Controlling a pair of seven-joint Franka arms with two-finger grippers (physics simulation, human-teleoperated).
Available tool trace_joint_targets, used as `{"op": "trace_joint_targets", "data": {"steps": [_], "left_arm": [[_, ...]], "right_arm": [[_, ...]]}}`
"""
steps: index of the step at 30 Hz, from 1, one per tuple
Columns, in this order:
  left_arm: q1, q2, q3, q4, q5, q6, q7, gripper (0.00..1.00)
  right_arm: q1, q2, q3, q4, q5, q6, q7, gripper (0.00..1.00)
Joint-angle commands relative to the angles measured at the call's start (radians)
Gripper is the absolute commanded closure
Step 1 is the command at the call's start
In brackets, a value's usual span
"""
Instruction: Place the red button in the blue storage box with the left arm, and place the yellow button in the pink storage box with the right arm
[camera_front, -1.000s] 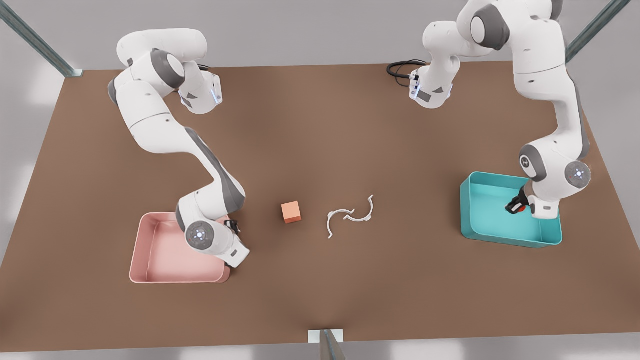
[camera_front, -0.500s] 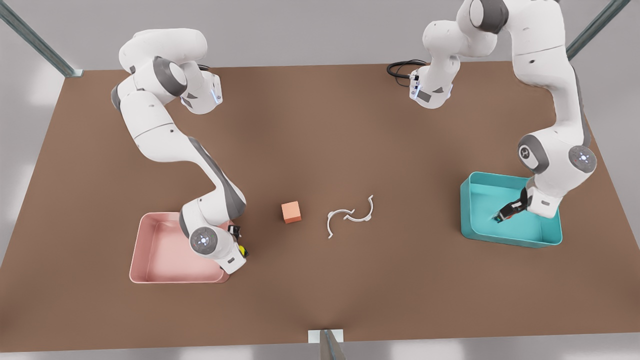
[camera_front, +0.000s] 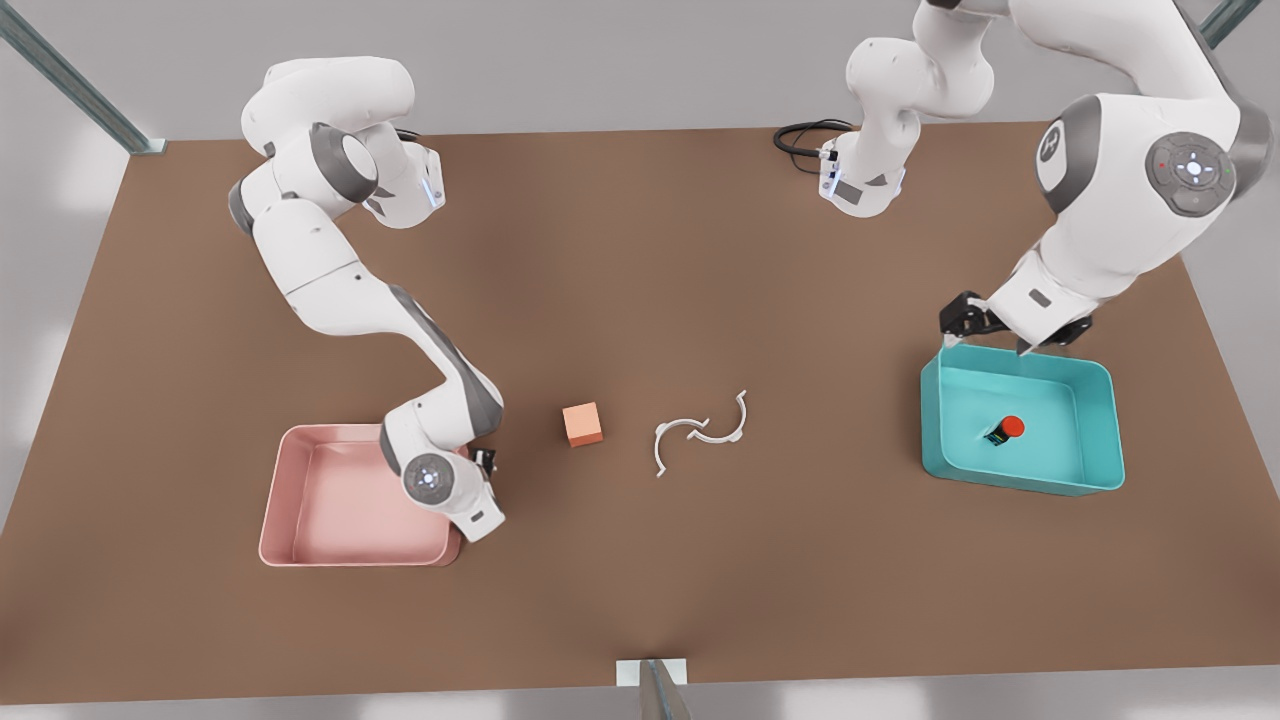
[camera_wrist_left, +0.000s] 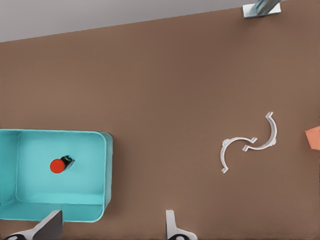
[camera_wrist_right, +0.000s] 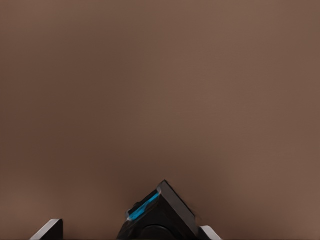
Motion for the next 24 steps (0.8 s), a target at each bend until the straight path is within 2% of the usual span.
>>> {"op": "trace_joint_targets", "data": {"steps": [1,3,4,11,16,17,19,24], "left_arm": [[-0.011,-0.014,-0.010,0.000,0.025,-0.108,0.015,0.00],[-0.015,-0.003,-0.010,0.000,0.025,-0.127,0.015,0.00],[-0.015,0.001,-0.010,0.000,0.025,-0.127,0.006,0.00],[-0.014,0.015,-0.009,-0.001,0.025,-0.128,-0.011,0.00],[-0.014,0.015,-0.009,-0.001,0.025,-0.131,-0.011,0.00],[-0.014,0.015,-0.009,-0.001,0.025,-0.131,-0.011,0.00],[-0.015,0.015,-0.009,0.000,0.025,-0.131,-0.011,0.00],[-0.015,0.015,-0.009,-0.001,0.025,-0.130,-0.011,0.00]], "right_arm": [[0.000,0.001,0.001,-0.004,-0.001,0.052,0.044,0.05],[-0.001,0.001,0.001,-0.004,0.000,0.052,0.045,0.42],[-0.001,0.001,0.001,-0.004,0.000,0.052,0.044,0.49],[0.000,-0.033,0.004,0.012,-0.003,0.041,0.021,0.46],[-0.001,-0.158,0.019,0.012,0.005,-0.006,0.025,0.46],[-0.030,-0.187,0.036,0.010,0.008,-0.011,0.022,0.46],[-0.156,-0.215,0.157,0.007,0.006,-0.066,0.019,0.46],[-0.299,-0.241,0.156,0.002,0.006,-0.166,-0.094,0.46]]}}
